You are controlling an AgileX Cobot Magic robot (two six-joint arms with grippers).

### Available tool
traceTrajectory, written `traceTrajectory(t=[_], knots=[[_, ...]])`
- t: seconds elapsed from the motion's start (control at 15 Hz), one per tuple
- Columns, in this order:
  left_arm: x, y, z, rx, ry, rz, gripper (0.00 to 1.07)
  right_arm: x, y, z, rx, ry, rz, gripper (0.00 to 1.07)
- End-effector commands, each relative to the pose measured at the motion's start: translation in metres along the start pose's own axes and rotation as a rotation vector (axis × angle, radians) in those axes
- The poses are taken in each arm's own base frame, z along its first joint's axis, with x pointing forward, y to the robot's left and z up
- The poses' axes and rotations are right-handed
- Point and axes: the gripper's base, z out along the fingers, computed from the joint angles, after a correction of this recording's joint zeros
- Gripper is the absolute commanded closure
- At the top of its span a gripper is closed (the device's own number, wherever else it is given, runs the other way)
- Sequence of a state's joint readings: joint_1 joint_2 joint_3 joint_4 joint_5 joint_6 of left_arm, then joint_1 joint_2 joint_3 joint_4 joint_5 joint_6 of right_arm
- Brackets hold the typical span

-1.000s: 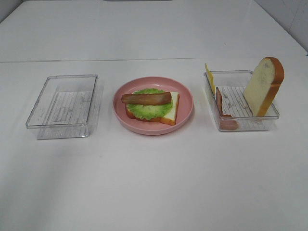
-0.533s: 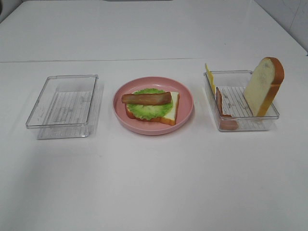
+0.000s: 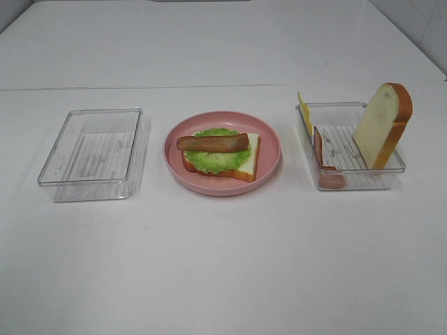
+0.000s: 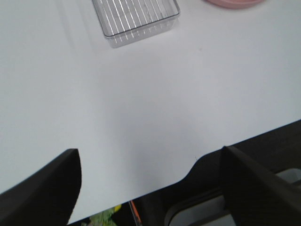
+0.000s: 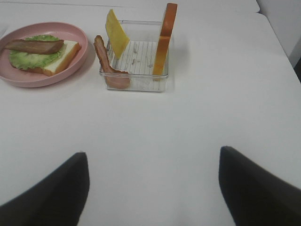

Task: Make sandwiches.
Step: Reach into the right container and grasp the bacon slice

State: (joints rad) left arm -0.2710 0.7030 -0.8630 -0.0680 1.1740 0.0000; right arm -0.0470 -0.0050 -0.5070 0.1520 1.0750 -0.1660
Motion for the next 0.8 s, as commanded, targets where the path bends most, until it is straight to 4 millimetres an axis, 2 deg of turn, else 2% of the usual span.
traceTrajectory(t=[0.07,0.27,0.33,0.47,0.67,0.8], knots=[[0.027,0.001,-0.01,-0.007,-0.15,0.01,0.3,0.001,0.001,-0.002,0.006,-0.023,-0.009,0.35],[0.07,0.004,-0.014,-0.034,-0.261,0.041,0.3,0.001,0.001,-0.002,0.006,-0.023,-0.009,0.35],[0.091,0.005,-0.011,-0.034,-0.305,0.043,0.3,-0.001,0.0,-0.001,0.008,-0.025,-0.007,0.35],[0.115,0.006,-0.008,-0.041,-0.364,0.049,0.3,-0.01,-0.001,0.002,0.007,-0.015,0.015,0.35],[0.13,0.007,-0.017,-0.046,-0.487,0.054,0.3,-0.036,-0.006,0.018,0.001,-0.04,0.046,0.35],[0.129,0.006,-0.016,-0.035,-0.481,0.027,0.3,-0.061,-0.01,0.045,-0.025,-0.023,0.096,0.35]])
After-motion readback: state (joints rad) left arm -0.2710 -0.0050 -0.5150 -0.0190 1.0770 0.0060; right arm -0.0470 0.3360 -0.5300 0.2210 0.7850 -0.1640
